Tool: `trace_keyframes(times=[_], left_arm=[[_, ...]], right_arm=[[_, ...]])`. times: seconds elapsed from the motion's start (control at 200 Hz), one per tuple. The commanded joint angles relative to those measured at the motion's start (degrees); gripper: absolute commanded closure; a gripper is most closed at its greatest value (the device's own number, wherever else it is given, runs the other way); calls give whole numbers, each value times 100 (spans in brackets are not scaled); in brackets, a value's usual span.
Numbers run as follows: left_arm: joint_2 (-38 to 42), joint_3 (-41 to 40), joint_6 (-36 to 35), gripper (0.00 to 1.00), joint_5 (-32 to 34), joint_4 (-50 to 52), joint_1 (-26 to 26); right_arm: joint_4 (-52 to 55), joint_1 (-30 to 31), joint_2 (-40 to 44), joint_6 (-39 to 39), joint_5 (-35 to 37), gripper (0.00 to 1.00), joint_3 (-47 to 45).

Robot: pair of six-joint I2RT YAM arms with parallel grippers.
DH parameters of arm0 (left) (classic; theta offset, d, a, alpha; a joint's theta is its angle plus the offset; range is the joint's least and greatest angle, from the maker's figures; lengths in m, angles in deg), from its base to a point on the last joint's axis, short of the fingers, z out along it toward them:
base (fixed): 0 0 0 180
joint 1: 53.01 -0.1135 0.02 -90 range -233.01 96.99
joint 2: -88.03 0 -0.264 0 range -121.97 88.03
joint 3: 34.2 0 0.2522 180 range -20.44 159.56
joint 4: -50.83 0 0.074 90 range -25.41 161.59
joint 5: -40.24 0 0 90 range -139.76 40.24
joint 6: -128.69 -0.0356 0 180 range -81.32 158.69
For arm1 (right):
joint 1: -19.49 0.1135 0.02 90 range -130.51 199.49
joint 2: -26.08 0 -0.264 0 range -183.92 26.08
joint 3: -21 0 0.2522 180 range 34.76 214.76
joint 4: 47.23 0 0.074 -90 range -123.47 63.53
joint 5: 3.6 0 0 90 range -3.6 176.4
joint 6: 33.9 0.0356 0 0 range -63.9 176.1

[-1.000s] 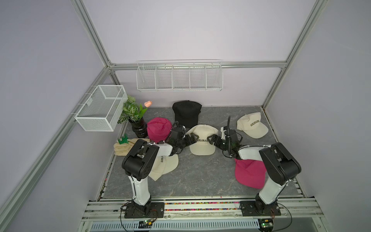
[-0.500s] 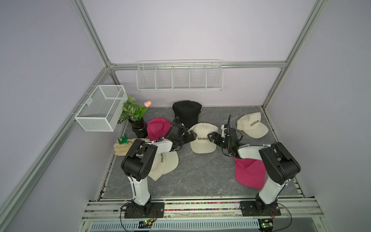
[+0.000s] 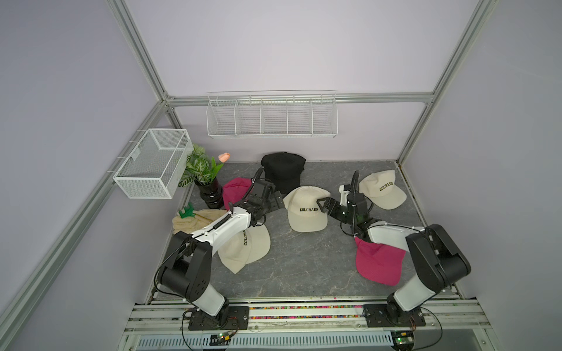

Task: Stack the baseball caps by color
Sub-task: Place the baseball cap at the center of the board, then pick up the baseball cap from the center of the board.

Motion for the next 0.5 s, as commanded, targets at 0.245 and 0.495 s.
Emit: trace_keyframes(times=[0.245,0.495], left_arm=[[1919,-1174,745,0,1642,1423,-948],[2421,-2346,903,0,337,231,-1220]], right_arm=[[1093,402,46,-1279,-1336,9,752],[2485,897,-1009,-1959,-2390,7,2189]])
